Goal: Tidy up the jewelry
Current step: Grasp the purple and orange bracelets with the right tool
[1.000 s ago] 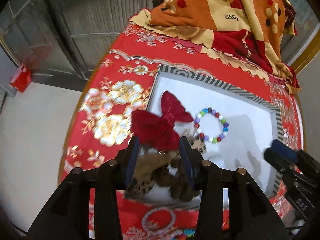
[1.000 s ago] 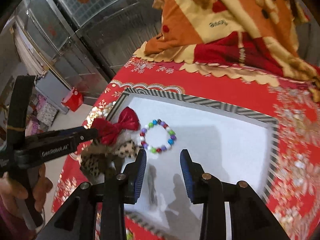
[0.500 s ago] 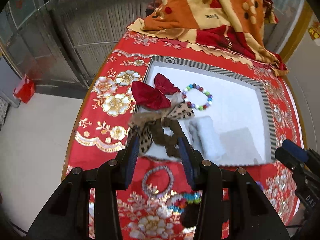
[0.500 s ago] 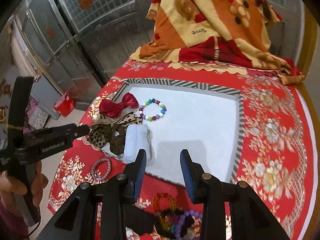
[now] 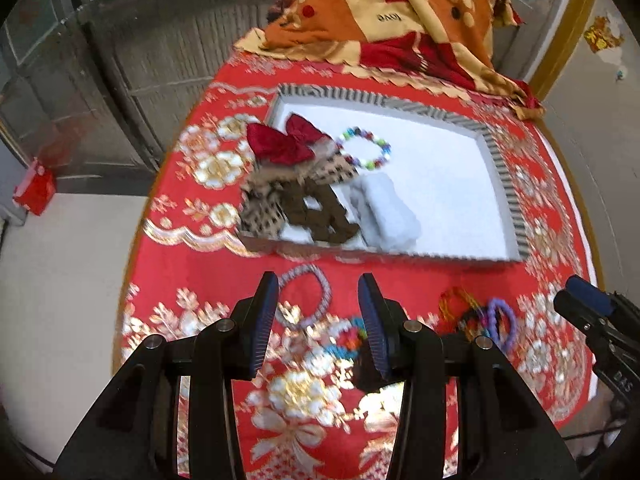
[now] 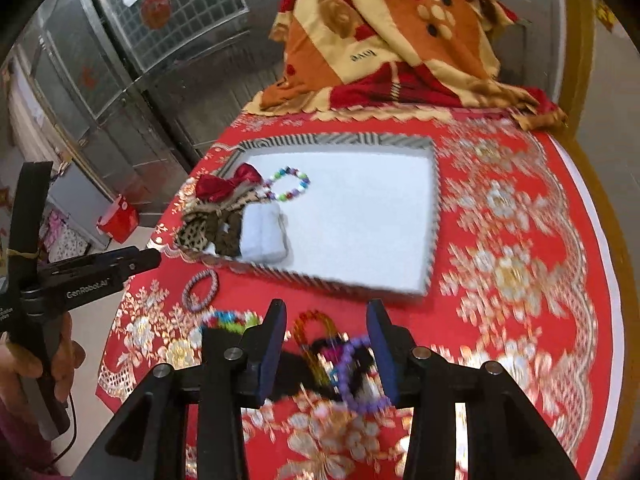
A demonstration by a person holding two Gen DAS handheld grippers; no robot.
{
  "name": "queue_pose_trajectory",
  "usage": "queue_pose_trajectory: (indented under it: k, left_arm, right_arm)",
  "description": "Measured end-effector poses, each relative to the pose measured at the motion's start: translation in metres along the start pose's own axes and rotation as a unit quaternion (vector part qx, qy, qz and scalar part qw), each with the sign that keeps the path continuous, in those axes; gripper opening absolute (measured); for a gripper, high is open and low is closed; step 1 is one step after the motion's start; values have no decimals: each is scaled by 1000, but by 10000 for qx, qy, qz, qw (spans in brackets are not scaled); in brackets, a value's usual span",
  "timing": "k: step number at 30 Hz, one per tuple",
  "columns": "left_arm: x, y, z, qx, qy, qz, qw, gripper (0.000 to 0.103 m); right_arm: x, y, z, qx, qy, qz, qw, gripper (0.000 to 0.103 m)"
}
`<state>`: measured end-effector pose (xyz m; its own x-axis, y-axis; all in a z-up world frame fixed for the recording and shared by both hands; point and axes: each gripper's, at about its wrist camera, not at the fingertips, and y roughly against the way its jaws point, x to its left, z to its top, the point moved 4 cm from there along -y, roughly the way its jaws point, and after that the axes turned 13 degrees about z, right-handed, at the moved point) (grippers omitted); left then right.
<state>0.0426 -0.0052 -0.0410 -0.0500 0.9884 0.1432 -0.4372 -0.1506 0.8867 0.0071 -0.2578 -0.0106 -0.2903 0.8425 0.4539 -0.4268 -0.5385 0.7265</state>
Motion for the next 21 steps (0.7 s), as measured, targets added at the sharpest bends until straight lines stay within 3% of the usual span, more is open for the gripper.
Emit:
queue_pose_trajectory:
  k: [2, 5, 12, 21]
  left_arm:
    - [-1, -2, -9, 111, -39, -146, 9998, 48]
    - [-3, -4, -23, 264, -68, -394, 9989, 49]
    - [-9, -7, -51, 500, -351, -591, 9964, 50]
    - [-14, -17, -67, 776, -342, -807, 9931, 51]
  right_arm:
    - [-7, 4, -11, 43, -105, -55, 9999, 40]
    - [-15, 7, -27, 118, -216, -142, 9996, 40]
    - [-33, 3, -58, 373, -450, -203, 9981, 40]
    - [-21, -18, -49, 487, -186, 88, 9986, 40]
